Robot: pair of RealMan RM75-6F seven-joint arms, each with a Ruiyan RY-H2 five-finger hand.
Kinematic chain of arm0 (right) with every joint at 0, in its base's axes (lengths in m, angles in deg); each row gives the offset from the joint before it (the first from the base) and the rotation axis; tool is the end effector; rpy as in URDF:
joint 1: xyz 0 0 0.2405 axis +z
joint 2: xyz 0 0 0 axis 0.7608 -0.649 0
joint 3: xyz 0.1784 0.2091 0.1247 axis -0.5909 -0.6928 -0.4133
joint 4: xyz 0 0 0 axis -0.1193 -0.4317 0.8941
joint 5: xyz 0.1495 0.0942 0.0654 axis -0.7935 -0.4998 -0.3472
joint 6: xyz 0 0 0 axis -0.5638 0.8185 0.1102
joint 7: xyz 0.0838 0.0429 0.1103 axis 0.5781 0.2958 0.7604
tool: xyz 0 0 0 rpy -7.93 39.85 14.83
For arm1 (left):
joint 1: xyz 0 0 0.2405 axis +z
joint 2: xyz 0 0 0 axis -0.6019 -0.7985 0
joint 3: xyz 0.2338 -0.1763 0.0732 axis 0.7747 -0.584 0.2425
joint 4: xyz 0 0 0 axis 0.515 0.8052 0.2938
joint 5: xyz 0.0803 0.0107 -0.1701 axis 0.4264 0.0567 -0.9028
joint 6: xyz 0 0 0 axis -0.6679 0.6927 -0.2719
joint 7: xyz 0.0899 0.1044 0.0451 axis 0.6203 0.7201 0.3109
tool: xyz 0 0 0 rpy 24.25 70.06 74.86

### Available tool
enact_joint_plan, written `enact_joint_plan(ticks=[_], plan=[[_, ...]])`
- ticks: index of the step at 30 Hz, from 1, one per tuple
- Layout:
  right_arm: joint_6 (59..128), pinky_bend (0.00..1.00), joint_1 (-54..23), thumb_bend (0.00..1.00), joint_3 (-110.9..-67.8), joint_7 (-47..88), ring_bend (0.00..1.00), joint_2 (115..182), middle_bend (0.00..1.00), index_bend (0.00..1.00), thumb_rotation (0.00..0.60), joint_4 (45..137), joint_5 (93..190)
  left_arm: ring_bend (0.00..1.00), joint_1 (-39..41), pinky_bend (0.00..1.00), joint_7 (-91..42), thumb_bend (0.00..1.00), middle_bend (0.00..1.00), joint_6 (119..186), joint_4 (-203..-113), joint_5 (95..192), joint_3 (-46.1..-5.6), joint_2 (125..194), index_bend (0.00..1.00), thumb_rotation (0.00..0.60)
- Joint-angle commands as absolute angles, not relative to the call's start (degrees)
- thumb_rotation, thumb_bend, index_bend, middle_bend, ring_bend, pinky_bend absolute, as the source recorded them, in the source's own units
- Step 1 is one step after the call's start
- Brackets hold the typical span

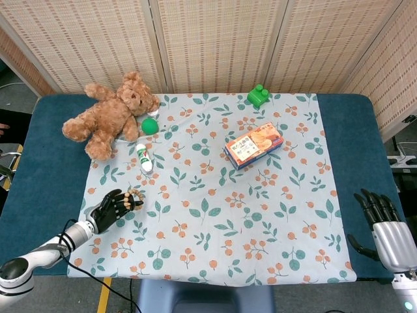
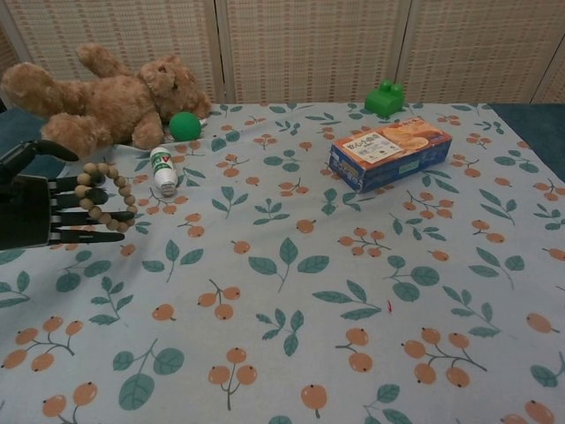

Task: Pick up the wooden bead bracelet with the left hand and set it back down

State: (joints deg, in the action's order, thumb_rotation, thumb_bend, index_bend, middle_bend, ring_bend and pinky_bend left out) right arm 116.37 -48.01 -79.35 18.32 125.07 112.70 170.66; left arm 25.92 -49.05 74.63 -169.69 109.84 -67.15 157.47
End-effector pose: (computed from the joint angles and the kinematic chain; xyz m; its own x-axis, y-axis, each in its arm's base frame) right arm -0.3332 -0.1546 0.2140 0.4275 -0.0376 0.9032 -0.9035 -0.0510 0.4256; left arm -0.2820 0.3007 0.0611 -0.9442 0.3116 0.1067 0.2998 0.6790 0.6701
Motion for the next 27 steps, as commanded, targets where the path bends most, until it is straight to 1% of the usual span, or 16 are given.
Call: enact_joint_plan(ticks=[1, 2, 3, 4, 5, 6, 8, 10, 12, 13, 19, 21, 22, 24, 25, 27], plan=[[116.29, 0.00, -47.98, 0.24, -79.35, 18.26, 0.00, 125.12, 0.00, 0.00, 0.539, 112.66, 170.64, 0.20, 26.09, 0.00, -48.35, 0.61, 0.57, 72.66, -169.07, 110.48, -67.80, 157.81, 0.50, 0.141], [116.26, 0.00, -47.96, 0.24, -79.35, 18.23, 0.00, 125.14, 0.00, 0.00, 0.539, 112.64, 170.64, 0.20, 26.08, 0.00, -48.10, 0.61, 0.56, 71.93, -168.72, 110.62, -67.97, 157.89, 0.50, 0.151], [116.24, 0.00, -47.95, 0.24, -79.33, 18.21, 0.00, 125.13, 0.00, 0.00, 0.539, 112.67, 170.67, 0.19, 26.05, 0.00, -47.91, 0.61, 0.55, 71.47, -168.28, 110.71, -68.12, 158.09, 0.48, 0.178], [116.23, 0.00, -47.95, 0.24, -79.32, 18.18, 0.00, 125.13, 0.00, 0.00, 0.539, 112.70, 170.68, 0.19, 26.03, 0.00, -47.82, 0.61, 0.54, 71.30, -168.02, 110.74, -68.21, 158.25, 0.48, 0.227], [116.23, 0.00, -47.96, 0.24, -79.31, 18.17, 0.00, 125.11, 0.00, 0.00, 0.540, 112.72, 170.69, 0.19, 25.98, 0.00, -47.75, 0.61, 0.54, 71.09, -167.77, 110.79, -68.24, 158.36, 0.48, 0.263], [116.24, 0.00, -47.97, 0.24, -79.29, 18.18, 0.00, 125.09, 0.00, 0.00, 0.541, 112.74, 170.70, 0.19, 25.90, 0.00, -47.66, 0.61, 0.54, 70.93, -167.49, 110.89, -68.26, 158.47, 0.48, 0.326], [116.32, 0.00, -48.01, 0.24, -79.29, 18.23, 0.00, 125.05, 0.00, 0.00, 0.540, 112.74, 170.71, 0.19, 25.85, 0.00, -47.35, 0.60, 0.54, 70.69, -167.21, 111.11, -68.35, 158.64, 0.48, 0.392], [116.33, 0.00, -48.02, 0.24, -79.30, 18.27, 0.00, 125.04, 0.00, 0.00, 0.540, 112.74, 170.68, 0.18, 25.86, 0.00, -47.06, 0.54, 0.54, 70.00, -166.99, 111.26, -68.46, 158.64, 0.48, 0.458], [116.27, 0.00, -48.00, 0.24, -79.30, 18.22, 0.00, 125.05, 0.00, 0.00, 0.540, 112.75, 170.66, 0.18, 25.86, 0.00, -46.73, 0.52, 0.54, 69.46, -166.69, 111.40, -68.49, 158.70, 0.48, 0.508], [116.23, 0.00, -47.98, 0.24, -79.28, 18.20, 0.00, 125.05, 0.00, 0.00, 0.540, 112.76, 170.69, 0.18, 25.82, 0.00, -46.78, 0.51, 0.54, 69.48, -166.60, 111.35, -68.47, 158.76, 0.48, 0.520], [116.35, 0.00, -48.04, 0.24, -79.28, 18.18, 0.00, 125.04, 0.00, 0.00, 0.540, 112.80, 170.69, 0.18, 25.45, 0.00, -47.57, 0.51, 0.54, 70.96, -166.82, 111.37, -67.91, 158.68, 0.48, 0.553], [116.34, 0.00, -48.05, 0.24, -79.28, 18.14, 0.00, 125.06, 0.00, 0.00, 0.539, 112.78, 170.68, 0.18, 25.41, 0.00, -48.18, 0.51, 0.54, 70.96, -166.95, 111.11, -67.73, 158.54, 0.48, 0.552], [116.31, 0.00, -48.04, 0.24, -79.28, 18.12, 0.00, 125.06, 0.00, 0.00, 0.540, 112.78, 170.68, 0.18, 25.36, 0.00, -48.46, 0.51, 0.54, 70.87, -166.93, 110.99, -67.66, 158.46, 0.48, 0.540], [116.22, 0.00, -48.01, 0.24, -79.26, 18.02, 0.00, 125.10, 0.00, 0.00, 0.540, 112.78, 170.66, 0.18, 25.23, 0.00, -48.94, 0.51, 0.54, 70.59, -166.85, 110.80, -67.49, 158.30, 0.49, 0.472], [116.20, 0.00, -47.99, 0.24, -79.27, 18.00, 0.00, 125.12, 0.00, 0.00, 0.541, 112.78, 170.66, 0.18, 25.18, 0.00, -49.09, 0.51, 0.54, 70.44, -166.79, 110.74, -67.44, 158.24, 0.49, 0.426], [116.24, 0.00, -48.01, 0.24, -79.29, 18.00, 0.00, 125.11, 0.00, 0.00, 0.541, 112.76, 170.63, 0.18, 25.19, 0.00, -49.13, 0.51, 0.54, 70.28, -166.80, 110.75, -67.45, 158.17, 0.50, 0.390]])
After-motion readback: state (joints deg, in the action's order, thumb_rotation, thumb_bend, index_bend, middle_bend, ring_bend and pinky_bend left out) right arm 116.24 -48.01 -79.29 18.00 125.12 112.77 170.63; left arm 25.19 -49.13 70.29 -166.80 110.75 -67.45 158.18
